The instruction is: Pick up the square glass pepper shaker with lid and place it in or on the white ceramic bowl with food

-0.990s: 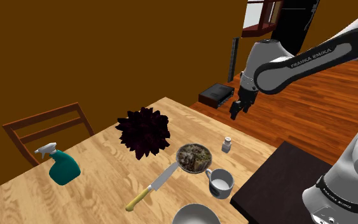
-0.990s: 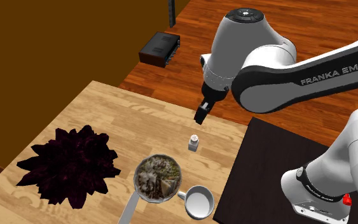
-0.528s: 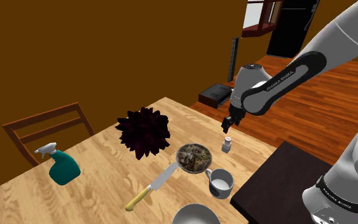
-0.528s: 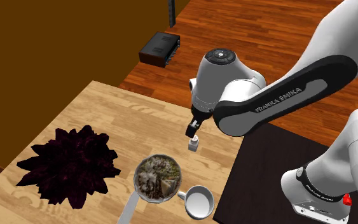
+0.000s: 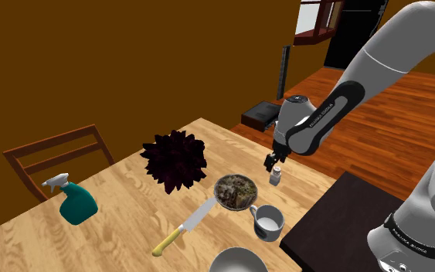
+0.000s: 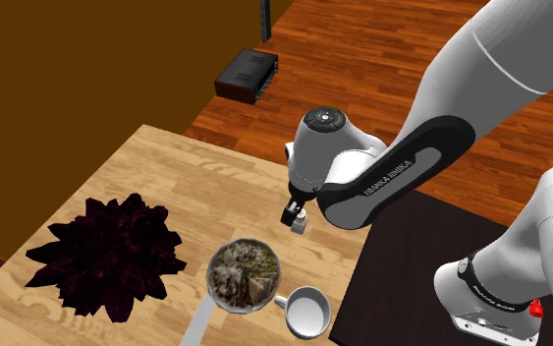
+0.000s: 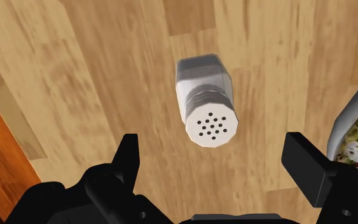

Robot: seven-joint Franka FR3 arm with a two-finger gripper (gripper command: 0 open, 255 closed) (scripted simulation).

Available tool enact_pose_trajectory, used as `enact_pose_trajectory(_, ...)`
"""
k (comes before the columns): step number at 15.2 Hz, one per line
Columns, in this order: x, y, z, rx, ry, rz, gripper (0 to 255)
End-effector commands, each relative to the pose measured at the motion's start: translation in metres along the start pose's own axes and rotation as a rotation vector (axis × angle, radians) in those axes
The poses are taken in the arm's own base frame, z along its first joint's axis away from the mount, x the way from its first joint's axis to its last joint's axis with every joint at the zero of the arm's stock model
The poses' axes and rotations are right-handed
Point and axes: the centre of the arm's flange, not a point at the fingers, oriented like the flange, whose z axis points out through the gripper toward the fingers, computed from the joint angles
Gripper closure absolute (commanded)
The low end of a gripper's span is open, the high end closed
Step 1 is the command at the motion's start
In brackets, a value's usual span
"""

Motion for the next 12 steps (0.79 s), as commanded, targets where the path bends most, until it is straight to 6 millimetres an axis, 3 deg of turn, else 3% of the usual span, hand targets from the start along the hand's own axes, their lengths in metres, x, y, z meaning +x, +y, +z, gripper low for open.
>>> enact_pose_trajectory(1, 0.0012, -0.0004, 0.0121, 0.0, 0.001, 0.0, 0)
enact_pose_trajectory(3, 0.0012, -0.0004, 0.0204, 0.0, 0.001, 0.0, 0)
enact_pose_trajectory(10, 0.0012, -0.0004, 0.0203, 0.0, 0.001, 0.0, 0)
enact_pose_trajectory(11, 0.0012, -0.0004, 0.0203, 0.0, 0.001, 0.0, 255)
enact_pose_trajectory(12, 0.0012, -0.0004, 0.0203, 0.0, 0.001, 0.0, 255)
